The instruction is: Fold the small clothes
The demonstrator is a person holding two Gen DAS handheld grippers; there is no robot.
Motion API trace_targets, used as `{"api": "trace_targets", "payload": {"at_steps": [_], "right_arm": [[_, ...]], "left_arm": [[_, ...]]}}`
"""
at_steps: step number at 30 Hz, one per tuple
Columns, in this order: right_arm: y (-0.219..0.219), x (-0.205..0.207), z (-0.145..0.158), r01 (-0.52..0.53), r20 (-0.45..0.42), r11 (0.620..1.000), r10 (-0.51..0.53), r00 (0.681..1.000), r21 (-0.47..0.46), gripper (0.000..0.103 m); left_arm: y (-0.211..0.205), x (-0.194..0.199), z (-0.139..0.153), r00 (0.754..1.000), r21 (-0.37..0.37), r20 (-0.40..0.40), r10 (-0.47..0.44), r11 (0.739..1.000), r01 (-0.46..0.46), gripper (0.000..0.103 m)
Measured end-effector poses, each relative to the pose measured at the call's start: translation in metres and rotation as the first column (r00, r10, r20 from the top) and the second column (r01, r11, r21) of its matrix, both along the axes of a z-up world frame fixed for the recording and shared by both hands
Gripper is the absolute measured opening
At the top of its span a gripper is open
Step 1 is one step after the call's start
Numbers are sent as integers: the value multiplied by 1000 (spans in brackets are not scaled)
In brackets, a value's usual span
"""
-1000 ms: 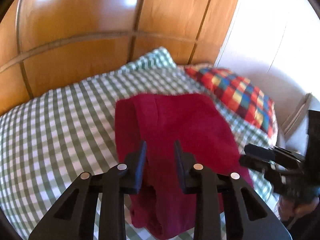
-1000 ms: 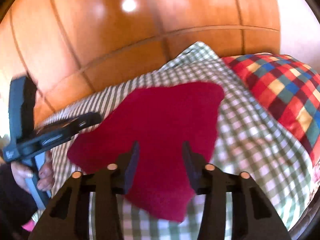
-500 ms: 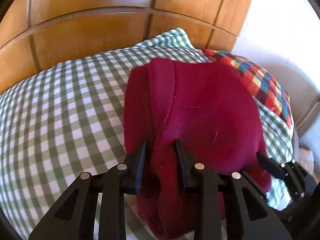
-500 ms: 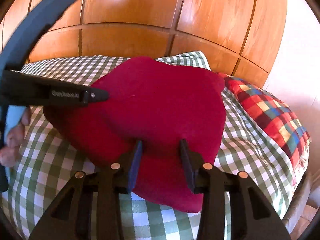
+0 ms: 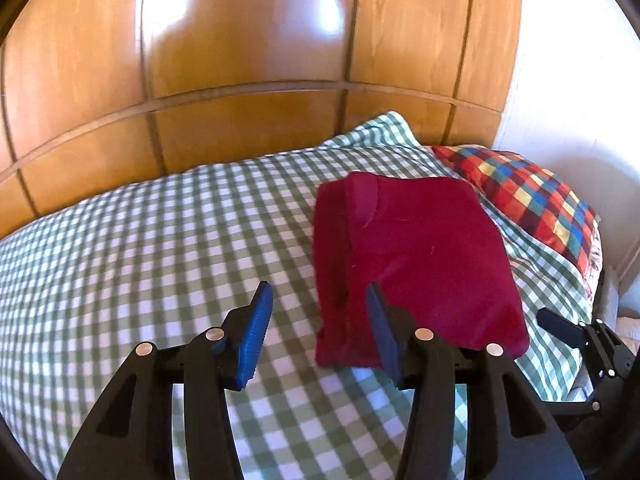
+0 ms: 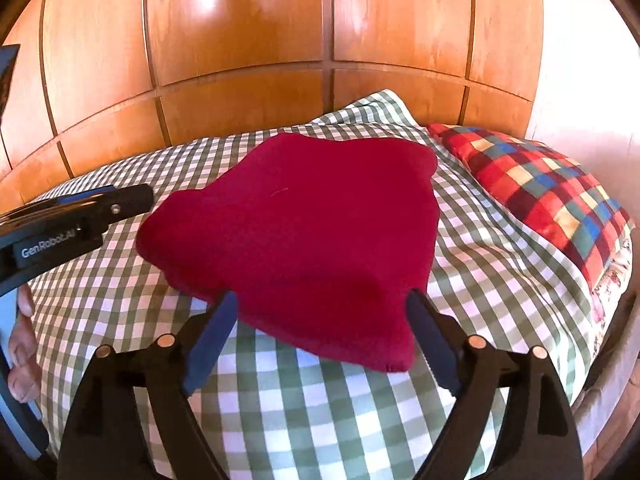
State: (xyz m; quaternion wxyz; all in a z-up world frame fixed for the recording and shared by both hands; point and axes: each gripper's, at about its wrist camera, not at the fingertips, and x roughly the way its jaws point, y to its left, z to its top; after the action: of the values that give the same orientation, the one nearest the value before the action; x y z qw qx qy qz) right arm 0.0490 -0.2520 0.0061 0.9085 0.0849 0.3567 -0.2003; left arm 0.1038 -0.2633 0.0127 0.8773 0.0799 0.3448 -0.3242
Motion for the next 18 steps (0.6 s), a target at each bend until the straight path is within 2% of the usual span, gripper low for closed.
{"api": "trace_targets", "payload": {"at_steps": [1,2,3,7,16,18], "right_arm": [[2,-2,3,6,5,1000,-6,1000,0,89],[4,-4,5,11,10,1000,-11,1000,0,90],[5,-6,9,21,18,1000,-21,1000,-1,92],[7,-14,18,56,35,998,-56,998,6,95],[14,-33,36,177,69,984,-175,982,-16,100],[15,-36,38,200,75,980,-199,977,-18,100]], "left_arm": [[5,-3,3,1000,2,5,11,1000,-11,54],[7,-5,5,1000,1,11,19,1000,-19,65],[11,-8,8,999,-3,25,33,999,-33,68],[23,-21,18,996,-4,69,61,998,-61,70],[41,-47,30,988,-15,118,95,995,-94,89],[44,-51,31,987,-18,123,102,995,-101,89]]}}
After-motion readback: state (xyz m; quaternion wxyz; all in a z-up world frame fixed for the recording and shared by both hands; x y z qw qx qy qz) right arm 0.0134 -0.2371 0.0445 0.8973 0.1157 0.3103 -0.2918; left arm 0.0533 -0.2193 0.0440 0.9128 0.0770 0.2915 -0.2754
